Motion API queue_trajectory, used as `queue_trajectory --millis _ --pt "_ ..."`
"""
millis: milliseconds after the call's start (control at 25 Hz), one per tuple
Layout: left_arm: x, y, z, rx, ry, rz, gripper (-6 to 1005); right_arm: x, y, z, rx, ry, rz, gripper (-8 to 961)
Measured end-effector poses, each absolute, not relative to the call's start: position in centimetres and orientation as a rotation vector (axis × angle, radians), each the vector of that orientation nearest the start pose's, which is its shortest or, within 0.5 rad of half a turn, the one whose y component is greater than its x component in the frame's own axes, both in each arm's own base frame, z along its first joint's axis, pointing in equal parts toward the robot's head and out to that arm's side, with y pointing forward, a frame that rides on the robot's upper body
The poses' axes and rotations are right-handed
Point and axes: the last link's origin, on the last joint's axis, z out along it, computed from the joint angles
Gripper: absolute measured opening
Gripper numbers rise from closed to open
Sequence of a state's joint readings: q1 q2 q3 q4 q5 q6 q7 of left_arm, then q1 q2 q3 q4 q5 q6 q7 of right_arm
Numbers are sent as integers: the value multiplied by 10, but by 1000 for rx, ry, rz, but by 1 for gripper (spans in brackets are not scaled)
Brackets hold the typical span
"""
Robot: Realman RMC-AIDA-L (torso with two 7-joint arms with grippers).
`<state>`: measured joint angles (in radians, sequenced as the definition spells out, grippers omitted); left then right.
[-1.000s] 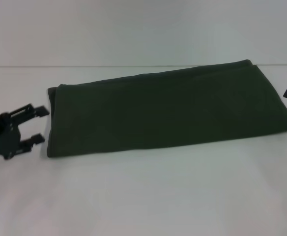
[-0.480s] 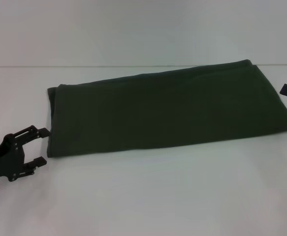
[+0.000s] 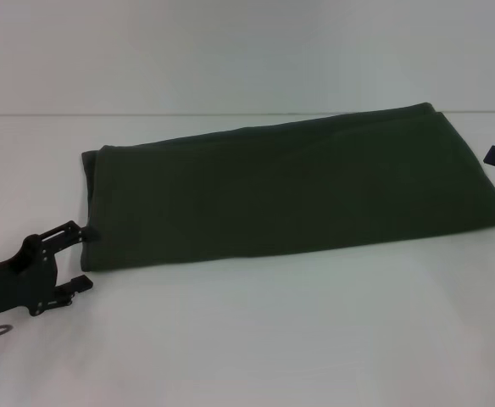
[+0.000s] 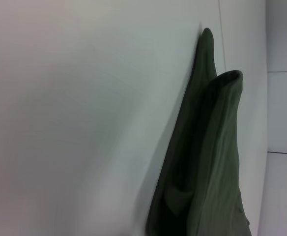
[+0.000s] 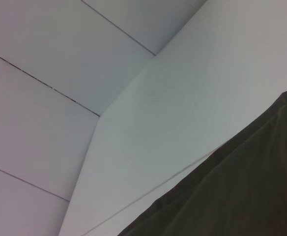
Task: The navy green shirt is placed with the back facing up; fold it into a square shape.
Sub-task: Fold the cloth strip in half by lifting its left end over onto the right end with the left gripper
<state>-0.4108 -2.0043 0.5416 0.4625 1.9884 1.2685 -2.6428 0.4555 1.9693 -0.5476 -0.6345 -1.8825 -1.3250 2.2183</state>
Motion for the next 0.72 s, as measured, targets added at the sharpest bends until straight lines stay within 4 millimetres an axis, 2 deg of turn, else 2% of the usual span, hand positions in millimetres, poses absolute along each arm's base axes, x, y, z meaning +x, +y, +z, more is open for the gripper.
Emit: queue_trajectory --millis 400,720 --pt "-359 319 12 1549 2773 1115 849 331 353 78 -1854 1708 979 825" --pt "-350 335 5 1604 2772 1096 840 332 354 80 -1847 1705 982 825"
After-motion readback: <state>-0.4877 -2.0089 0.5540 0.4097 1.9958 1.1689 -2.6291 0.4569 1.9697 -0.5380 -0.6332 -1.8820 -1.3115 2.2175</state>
